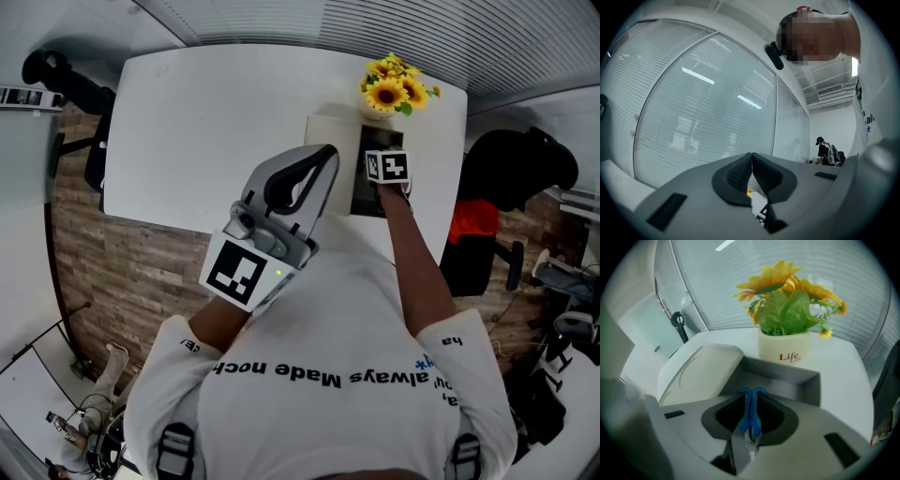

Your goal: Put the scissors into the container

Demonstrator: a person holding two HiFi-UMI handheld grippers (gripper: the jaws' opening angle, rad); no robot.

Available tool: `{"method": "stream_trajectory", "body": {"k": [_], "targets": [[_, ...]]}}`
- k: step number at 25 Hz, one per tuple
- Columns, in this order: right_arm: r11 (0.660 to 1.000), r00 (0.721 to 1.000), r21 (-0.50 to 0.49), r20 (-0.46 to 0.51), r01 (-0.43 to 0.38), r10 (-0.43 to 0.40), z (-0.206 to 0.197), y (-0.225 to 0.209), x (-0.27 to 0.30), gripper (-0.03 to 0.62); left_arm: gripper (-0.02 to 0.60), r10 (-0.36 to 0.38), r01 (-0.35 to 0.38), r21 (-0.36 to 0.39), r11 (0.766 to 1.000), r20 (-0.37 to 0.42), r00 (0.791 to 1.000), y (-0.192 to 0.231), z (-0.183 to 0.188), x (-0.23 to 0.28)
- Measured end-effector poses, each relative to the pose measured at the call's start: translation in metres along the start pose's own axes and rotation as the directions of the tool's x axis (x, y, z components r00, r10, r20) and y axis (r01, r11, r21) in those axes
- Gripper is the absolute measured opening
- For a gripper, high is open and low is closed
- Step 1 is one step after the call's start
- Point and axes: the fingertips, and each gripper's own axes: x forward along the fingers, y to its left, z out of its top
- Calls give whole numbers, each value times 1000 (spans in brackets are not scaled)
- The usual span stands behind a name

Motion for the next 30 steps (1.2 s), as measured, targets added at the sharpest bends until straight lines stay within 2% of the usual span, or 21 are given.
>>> {"method": "stream_trajectory", "body": {"k": [12,22,30], "targets": [[995,985,-99,171,1,16,24,-2,-45,69,20,-15,15,0,1000,7,1000,-8,-1,1],[988,948,-149,318,28,21,52,4,-112,55,20,-31,31,2,1000,8,999,-17,1,1],[983,919,-179,392,40,34,69,14,-148,34,20,-42,42,3,999,5,999,-18,-1,3]]}}
